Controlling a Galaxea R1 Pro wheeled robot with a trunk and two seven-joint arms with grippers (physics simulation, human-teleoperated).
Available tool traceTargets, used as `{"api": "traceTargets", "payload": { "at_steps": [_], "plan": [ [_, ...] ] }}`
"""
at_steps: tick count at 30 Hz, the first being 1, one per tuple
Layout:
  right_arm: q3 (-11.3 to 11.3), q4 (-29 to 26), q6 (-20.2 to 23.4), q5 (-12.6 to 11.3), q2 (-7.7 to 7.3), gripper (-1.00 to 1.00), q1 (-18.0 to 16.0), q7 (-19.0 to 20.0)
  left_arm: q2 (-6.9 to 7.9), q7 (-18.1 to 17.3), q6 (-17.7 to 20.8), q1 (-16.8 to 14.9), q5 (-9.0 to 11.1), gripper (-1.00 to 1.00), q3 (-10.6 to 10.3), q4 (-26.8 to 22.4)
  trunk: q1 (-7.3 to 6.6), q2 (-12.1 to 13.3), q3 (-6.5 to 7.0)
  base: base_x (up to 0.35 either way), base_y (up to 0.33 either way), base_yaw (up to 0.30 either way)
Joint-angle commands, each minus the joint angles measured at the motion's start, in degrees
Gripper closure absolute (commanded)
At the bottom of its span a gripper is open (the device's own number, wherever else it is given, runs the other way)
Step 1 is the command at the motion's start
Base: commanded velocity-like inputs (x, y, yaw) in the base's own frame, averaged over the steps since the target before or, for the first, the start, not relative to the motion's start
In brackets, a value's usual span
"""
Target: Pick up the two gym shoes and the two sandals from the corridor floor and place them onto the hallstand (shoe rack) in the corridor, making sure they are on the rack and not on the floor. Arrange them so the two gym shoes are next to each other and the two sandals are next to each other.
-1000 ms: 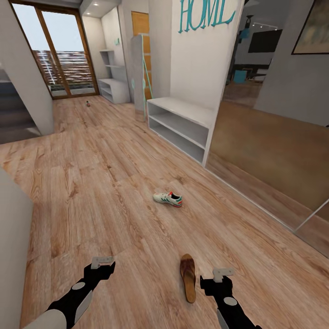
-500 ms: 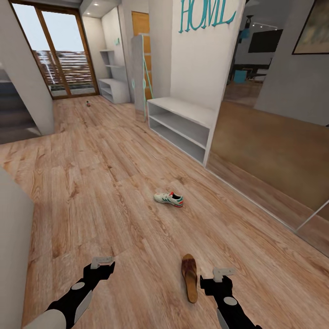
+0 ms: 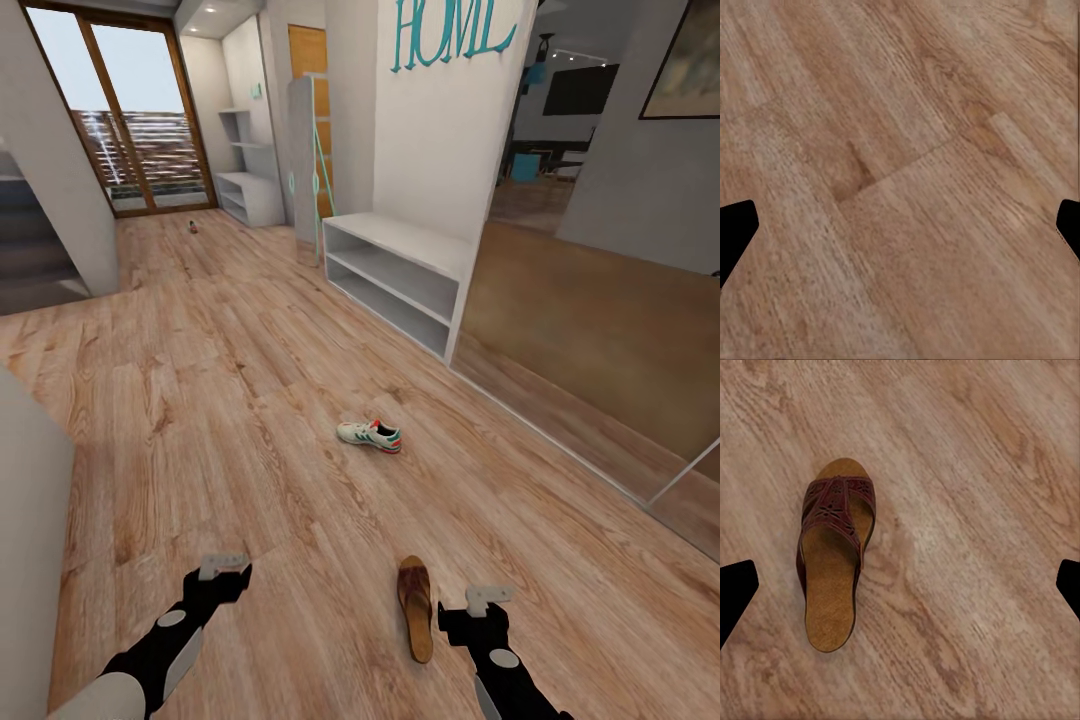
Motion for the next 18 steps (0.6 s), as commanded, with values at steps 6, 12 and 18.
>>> {"api": "traceTargets", "payload": {
  "at_steps": [6,12,18],
  "plan": [
    [0.25,-0.10,0.39,-0.04,-0.03,-1.00,-0.02,-0.42,-0.12,-0.29,-0.02,0.20,0.02,-1.00,0.22,-1.15,-0.01,-0.02,-0.04,0.037,0.013,0.000],
    [0.27,-0.10,0.39,-0.05,-0.03,-1.00,-0.02,-0.42,-0.15,-0.27,0.13,0.27,-0.03,-1.00,0.20,-1.53,-0.01,-0.02,-0.04,0.121,0.089,0.000],
    [0.27,-0.15,0.39,-0.05,-0.03,-1.00,-0.02,-0.42,-0.16,-0.28,0.15,0.29,-0.06,-1.00,0.13,-1.64,-0.01,-0.02,-0.04,0.044,0.034,0.000]
  ]
}}
